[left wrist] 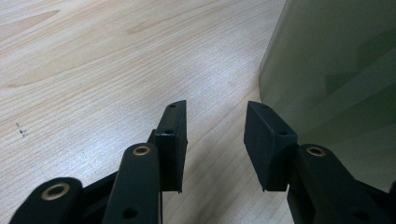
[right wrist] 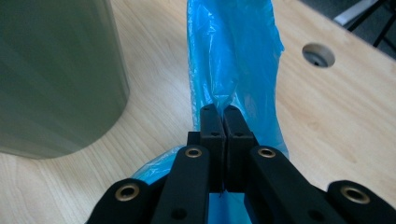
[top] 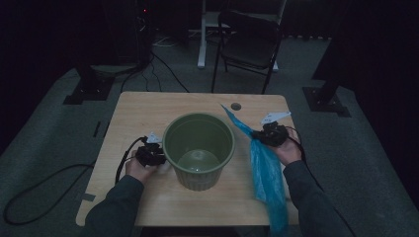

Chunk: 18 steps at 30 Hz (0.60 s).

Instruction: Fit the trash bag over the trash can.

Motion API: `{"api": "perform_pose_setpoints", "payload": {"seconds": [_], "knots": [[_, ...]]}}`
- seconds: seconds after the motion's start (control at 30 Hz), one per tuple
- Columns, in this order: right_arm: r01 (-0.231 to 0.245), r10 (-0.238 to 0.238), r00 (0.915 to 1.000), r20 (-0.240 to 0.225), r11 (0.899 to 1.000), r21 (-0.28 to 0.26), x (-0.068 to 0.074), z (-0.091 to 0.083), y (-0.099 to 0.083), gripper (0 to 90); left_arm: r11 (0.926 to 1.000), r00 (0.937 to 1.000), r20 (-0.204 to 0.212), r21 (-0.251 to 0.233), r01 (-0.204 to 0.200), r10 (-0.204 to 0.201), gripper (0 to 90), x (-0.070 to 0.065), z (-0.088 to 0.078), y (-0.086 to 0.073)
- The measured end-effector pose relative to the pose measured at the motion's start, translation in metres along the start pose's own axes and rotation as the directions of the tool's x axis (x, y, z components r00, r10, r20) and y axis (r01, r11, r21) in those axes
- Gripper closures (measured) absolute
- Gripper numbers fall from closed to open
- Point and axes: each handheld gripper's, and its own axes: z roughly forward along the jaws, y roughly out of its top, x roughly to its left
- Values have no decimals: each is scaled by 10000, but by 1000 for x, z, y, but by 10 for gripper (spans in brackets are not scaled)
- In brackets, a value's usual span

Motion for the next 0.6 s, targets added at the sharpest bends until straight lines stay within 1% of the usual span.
{"api": "perform_pose_setpoints", "payload": {"seconds": [0.03,0.07,0.1,0.23,0.33,0.4,0.47,0.6], "knots": [[0,0,10000,0,10000,0,0,0,0,893,10000,10000,0,0,0,0,598,0,0,0],[162,-162,9999,0,9998,-140,2,-7,7,893,10000,10000,-2,-12,-6,6,597,0,0,0],[162,-162,9999,0,9998,-140,2,-7,7,893,10000,10000,-5,-14,-3,3,597,0,0,0],[462,-463,9989,-26,9985,-279,6,-14,15,893,10000,10000,12,-17,-4,4,597,0,0,0],[782,-787,9968,-112,9962,-388,10,-20,21,893,10000,10000,21,-13,-10,10,596,0,0,0],[838,-844,9964,-121,9955,-433,11,-22,22,892,10000,10000,20,-13,-4,4,596,0,0,0],[1047,-1057,9943,-141,9928,-581,14,-27,27,892,10000,10000,23,-11,-3,3,595,0,0,0],[1245,-1262,9918,-203,9897,-709,17,-33,32,891,10000,10000,29,5,-19,19,595,0,0,0]]}}
